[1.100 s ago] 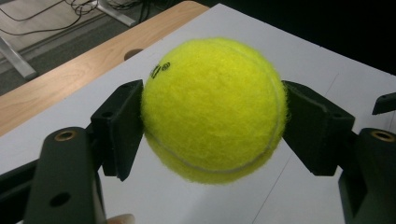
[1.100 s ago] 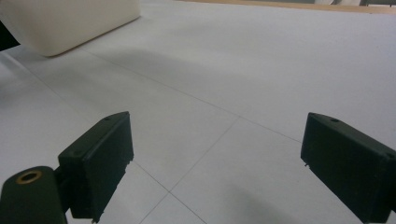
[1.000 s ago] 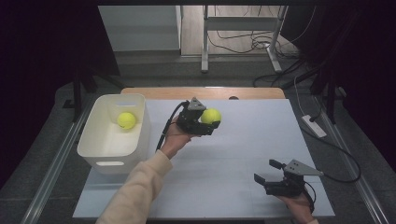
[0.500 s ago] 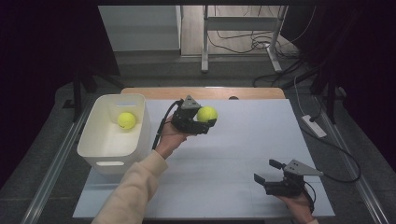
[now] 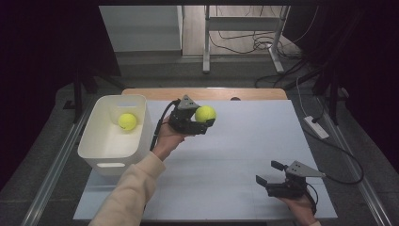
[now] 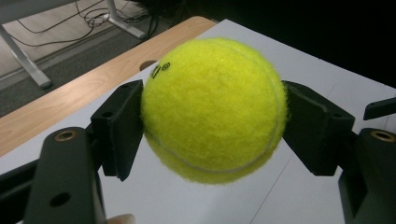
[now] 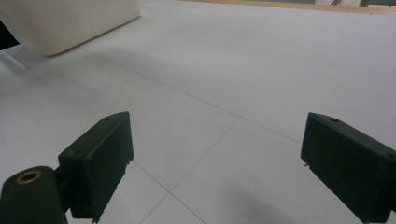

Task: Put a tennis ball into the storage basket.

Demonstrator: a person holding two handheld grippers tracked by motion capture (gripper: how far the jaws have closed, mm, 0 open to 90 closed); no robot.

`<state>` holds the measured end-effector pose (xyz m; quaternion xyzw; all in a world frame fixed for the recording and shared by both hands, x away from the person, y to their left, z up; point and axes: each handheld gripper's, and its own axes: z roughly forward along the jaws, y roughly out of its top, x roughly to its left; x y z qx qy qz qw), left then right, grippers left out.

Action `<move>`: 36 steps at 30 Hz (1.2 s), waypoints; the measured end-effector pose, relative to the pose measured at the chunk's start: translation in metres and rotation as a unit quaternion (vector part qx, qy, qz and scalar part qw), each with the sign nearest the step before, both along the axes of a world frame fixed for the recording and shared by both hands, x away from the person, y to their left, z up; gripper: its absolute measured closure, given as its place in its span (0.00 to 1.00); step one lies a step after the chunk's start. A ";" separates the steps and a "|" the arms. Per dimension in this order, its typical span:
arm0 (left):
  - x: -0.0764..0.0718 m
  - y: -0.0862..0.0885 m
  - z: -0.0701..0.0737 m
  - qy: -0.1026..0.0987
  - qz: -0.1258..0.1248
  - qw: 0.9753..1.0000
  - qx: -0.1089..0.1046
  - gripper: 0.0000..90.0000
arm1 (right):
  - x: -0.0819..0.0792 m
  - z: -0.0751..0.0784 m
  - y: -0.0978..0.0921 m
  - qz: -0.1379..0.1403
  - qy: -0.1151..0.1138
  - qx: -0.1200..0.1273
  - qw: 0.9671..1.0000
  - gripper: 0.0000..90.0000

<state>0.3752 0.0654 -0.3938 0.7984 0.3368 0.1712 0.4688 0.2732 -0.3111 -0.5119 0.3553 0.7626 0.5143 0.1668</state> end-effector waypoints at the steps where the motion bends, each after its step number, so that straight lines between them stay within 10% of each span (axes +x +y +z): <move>1: 0.000 0.001 0.000 0.000 0.001 1.000 -0.001 0.30 | 0.000 0.000 0.000 0.000 0.000 0.000 1.000 0.10; 36: -0.014 0.038 0.017 -0.020 0.029 0.999 -0.011 0.30 | 0.000 -0.001 0.002 0.001 0.001 -0.005 1.000 0.10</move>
